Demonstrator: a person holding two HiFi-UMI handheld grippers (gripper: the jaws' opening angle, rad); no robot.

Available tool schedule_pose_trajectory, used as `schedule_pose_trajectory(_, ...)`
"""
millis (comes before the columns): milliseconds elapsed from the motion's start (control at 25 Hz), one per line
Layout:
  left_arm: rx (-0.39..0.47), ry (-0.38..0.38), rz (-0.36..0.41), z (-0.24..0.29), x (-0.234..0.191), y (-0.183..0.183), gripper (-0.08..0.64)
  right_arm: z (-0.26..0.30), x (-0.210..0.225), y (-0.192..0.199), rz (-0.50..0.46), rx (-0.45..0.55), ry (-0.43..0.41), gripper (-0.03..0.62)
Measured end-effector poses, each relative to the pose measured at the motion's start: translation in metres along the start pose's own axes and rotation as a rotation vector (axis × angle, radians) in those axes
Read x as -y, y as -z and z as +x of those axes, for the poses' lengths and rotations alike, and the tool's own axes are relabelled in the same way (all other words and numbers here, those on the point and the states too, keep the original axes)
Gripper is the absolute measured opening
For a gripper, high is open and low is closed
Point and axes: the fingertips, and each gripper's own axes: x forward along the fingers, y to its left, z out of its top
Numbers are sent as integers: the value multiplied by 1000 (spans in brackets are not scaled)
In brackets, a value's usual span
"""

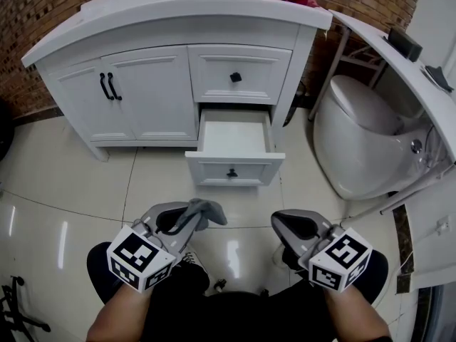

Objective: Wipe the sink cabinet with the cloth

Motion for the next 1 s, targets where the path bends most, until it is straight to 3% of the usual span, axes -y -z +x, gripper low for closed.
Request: schedule_pose_trajectory(1000,16,16,9,0,5,-2,35,4,0,0,-24,-18,3,3)
